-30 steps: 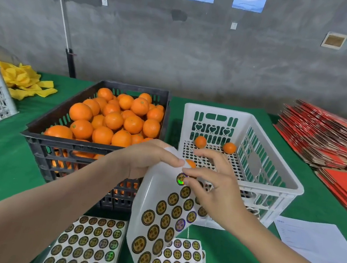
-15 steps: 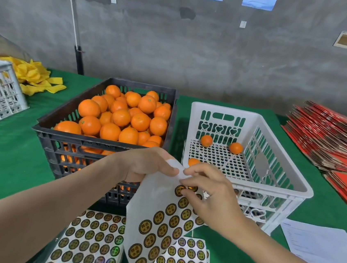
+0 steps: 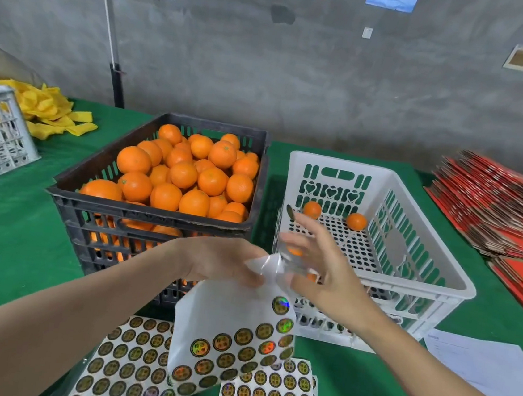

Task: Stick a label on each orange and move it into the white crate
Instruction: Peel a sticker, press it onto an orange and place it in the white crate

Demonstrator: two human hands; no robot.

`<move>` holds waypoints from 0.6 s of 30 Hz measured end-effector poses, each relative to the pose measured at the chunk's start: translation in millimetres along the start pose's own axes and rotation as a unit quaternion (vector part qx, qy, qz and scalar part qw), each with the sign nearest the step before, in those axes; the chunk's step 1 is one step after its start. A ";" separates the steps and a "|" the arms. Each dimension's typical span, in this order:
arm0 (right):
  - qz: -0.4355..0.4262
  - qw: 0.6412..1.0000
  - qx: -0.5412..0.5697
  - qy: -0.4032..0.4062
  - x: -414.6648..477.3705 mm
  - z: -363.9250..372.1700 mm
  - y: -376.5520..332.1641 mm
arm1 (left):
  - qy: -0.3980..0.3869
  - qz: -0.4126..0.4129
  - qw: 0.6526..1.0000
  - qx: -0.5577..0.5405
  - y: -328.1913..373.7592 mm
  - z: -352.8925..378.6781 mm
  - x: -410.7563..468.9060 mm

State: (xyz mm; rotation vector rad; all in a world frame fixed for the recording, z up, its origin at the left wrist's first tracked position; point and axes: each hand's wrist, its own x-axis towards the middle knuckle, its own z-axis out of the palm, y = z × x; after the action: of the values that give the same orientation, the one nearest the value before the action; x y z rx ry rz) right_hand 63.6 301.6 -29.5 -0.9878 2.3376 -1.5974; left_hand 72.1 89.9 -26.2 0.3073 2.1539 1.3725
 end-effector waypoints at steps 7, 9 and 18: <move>0.078 0.995 -0.058 0.002 4.7 14.0 27.7 | -0.034 -0.067 0.984 0.161 -15.8 -2.0 -1.5; 0.090 0.993 -0.069 0.005 -0.6 19.3 39.7 | -0.010 -0.091 0.969 0.231 -26.3 -14.9 -4.7; 0.096 0.962 -0.256 -0.020 -15.3 43.3 88.9 | 0.333 0.007 0.929 0.160 3.6 -107.1 -21.3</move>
State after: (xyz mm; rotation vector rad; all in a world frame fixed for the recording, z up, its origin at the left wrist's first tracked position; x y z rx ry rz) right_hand 56.7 296.3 -129.2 -0.8220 2.7811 -0.9065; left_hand 28.2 0.2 18.2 -0.0431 2.9490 1.2389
